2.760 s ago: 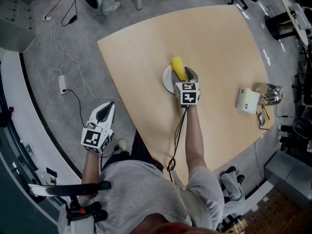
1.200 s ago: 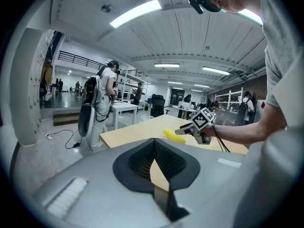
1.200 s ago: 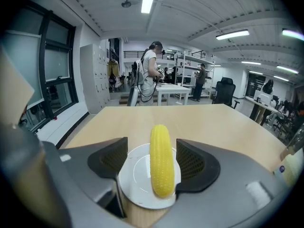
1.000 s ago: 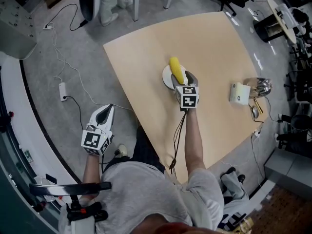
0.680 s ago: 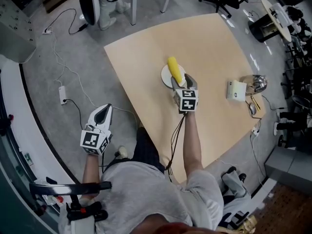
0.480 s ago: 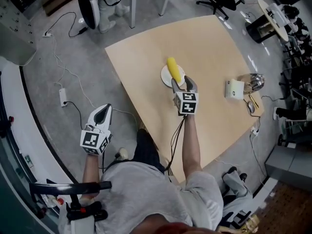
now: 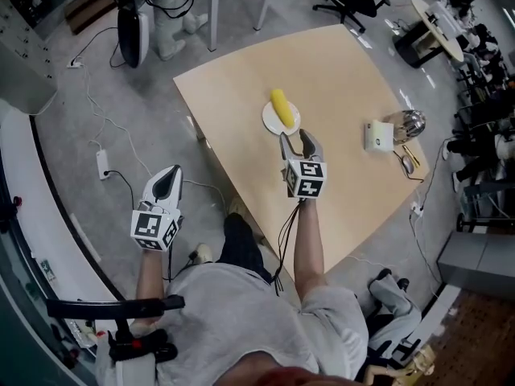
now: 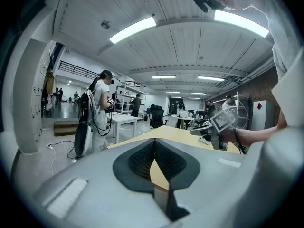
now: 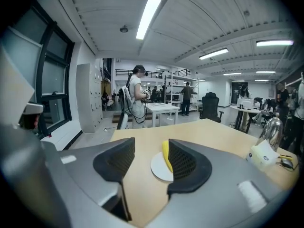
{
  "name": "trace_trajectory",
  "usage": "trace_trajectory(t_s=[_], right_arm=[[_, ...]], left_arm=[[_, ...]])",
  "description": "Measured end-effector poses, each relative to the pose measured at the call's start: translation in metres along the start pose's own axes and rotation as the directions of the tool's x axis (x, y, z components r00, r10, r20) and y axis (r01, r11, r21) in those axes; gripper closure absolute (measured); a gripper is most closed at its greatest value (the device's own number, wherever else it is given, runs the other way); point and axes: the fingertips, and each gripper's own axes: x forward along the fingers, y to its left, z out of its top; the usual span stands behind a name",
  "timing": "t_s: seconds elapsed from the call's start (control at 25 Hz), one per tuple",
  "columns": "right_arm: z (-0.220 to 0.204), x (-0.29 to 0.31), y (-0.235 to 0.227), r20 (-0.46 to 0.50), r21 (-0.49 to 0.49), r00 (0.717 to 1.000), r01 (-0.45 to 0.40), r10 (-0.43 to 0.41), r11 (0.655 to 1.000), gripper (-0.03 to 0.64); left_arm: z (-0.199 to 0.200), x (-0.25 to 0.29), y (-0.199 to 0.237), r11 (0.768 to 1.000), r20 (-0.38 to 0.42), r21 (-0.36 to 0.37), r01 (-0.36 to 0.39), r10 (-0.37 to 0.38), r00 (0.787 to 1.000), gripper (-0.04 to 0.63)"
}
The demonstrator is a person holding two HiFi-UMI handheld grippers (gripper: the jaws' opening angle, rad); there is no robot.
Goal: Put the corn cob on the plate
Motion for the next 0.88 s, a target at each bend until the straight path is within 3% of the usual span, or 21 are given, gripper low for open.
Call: trace_trajectory(t_s=[0.32,0.88], right_arm=[[0.002,-0.05,0.025,0.068,0.107,0.998,-0.01,0.003,0.994,0.409],[0.013,-0.136,0.057,0.165,0.125,0.985,0.022,-0.043,0.992,0.503]], left_arm=[[0.011,-0.029,-0.004,1.0,0.033,0.011,0.002,-0.003,0.999,0.575],[0.026,-0.062,-0.021,0.998,0.079,0.035,0.058,-0.061,0.995,0.575]])
